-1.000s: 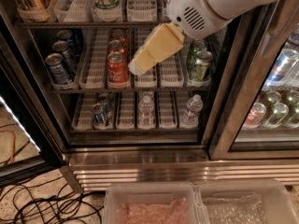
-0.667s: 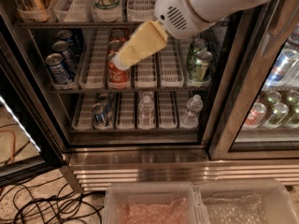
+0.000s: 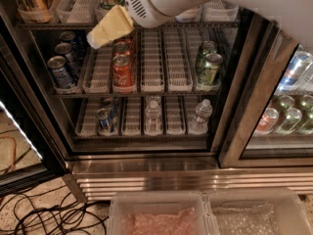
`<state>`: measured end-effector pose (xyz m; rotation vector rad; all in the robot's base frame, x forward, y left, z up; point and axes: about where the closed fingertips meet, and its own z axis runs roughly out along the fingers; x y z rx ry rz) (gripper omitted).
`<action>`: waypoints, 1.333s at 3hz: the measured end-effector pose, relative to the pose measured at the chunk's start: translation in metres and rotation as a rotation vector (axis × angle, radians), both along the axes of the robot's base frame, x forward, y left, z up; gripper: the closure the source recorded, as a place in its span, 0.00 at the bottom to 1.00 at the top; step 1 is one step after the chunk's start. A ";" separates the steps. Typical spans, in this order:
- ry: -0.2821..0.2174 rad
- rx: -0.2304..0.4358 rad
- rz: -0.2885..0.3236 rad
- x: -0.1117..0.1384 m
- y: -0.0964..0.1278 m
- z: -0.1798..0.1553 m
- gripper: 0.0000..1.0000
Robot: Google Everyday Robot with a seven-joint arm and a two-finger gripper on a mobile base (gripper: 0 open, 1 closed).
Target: Pick 7up can from top shelf of fridge
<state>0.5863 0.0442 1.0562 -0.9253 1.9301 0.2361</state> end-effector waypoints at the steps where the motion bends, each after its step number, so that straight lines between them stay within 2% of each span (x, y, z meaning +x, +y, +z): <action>1: 0.034 0.048 -0.042 -0.001 0.002 0.002 0.00; 2: 0.000 0.046 -0.042 0.001 0.009 0.006 0.00; 3: -0.035 0.051 -0.054 0.016 0.032 0.002 0.00; 4: -0.044 0.055 -0.098 0.033 0.041 -0.003 0.00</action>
Offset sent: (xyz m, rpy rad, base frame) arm 0.0081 0.0147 0.0071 0.0377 -0.0432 -0.0514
